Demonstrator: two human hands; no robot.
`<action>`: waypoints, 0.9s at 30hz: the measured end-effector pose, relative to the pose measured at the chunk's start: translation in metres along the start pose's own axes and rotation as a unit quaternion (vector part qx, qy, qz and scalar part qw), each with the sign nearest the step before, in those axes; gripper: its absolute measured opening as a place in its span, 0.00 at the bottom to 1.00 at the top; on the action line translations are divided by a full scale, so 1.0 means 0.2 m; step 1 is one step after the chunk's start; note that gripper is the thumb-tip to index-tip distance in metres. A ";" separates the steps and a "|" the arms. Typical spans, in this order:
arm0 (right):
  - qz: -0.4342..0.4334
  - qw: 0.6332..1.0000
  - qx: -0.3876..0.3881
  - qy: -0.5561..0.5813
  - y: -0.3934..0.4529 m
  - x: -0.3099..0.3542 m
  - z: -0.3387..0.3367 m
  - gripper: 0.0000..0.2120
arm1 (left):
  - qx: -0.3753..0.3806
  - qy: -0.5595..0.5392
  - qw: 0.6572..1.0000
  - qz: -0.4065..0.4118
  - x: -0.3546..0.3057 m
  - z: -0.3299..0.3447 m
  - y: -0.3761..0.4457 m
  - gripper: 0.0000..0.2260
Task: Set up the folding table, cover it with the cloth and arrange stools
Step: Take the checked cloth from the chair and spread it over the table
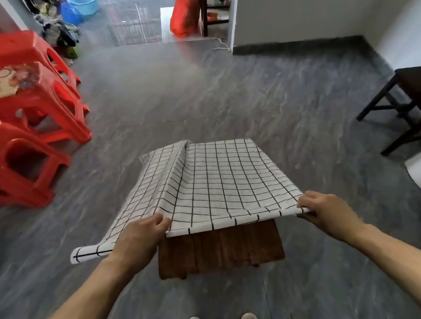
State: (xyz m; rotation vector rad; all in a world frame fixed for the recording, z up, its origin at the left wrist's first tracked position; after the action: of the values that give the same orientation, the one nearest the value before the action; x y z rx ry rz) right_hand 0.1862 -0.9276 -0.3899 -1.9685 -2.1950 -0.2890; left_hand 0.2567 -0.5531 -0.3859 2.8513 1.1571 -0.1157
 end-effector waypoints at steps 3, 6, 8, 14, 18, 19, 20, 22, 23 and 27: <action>-0.011 0.999 0.039 0.012 -0.09 -0.03 0.18 0.15 | 0.042 -0.014 0.999 -0.026 -0.05 0.19 -0.10 0.20; 0.000 0.997 0.082 0.010 -0.21 -0.08 0.41 0.16 | 0.059 -0.041 0.996 -0.045 -0.13 0.34 -0.19 0.18; 0.015 0.995 0.101 0.011 -0.27 -0.10 0.56 0.17 | 0.067 -0.041 0.996 -0.053 -0.17 0.45 -0.24 0.17; 0.070 0.988 0.136 -0.004 -0.46 -0.16 1.08 0.17 | 0.106 -0.030 0.990 -0.086 -0.19 0.99 -0.43 0.17; 0.102 0.982 0.157 -0.024 -0.62 -0.22 1.46 0.19 | 0.113 -0.035 0.986 -0.119 -0.23 1.33 -0.54 0.14; 0.114 0.980 0.164 -0.025 -0.65 -0.23 1.54 0.19 | 0.113 -0.035 0.985 -0.127 -0.24 1.40 -0.55 0.12; 0.128 0.975 0.178 -0.027 -0.68 -0.25 1.62 0.19 | 0.112 -0.038 0.984 -0.135 -0.24 1.47 -0.57 0.10; 0.144 0.962 0.229 -0.029 -0.73 -0.28 1.77 0.17 | 0.131 -0.056 0.978 -0.151 -0.24 1.61 -0.61 0.09; 0.147 0.953 0.264 -0.024 -0.76 -0.28 1.84 0.20 | 0.163 -0.060 0.973 -0.151 -0.25 1.69 -0.63 0.12; 0.145 0.962 0.228 0.023 -0.74 -0.22 1.87 0.25 | 0.232 -0.079 0.957 -0.158 -0.29 1.83 -0.66 0.22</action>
State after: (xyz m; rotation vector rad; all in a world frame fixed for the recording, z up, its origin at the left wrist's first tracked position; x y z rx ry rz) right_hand 0.0421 -0.8870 -0.7669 -1.9468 -1.7106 0.1960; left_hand 0.1063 -0.5301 -0.7487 2.9139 1.7365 -0.7054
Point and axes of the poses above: each hand's wrist, its own y-axis towards the middle knuckle, its own z-axis out of the palm, x = y × z, the point moved 8 cm from there along y, towards the middle knuckle, and after that the axes turned 1 degree about -x, right-handed, at the moved point
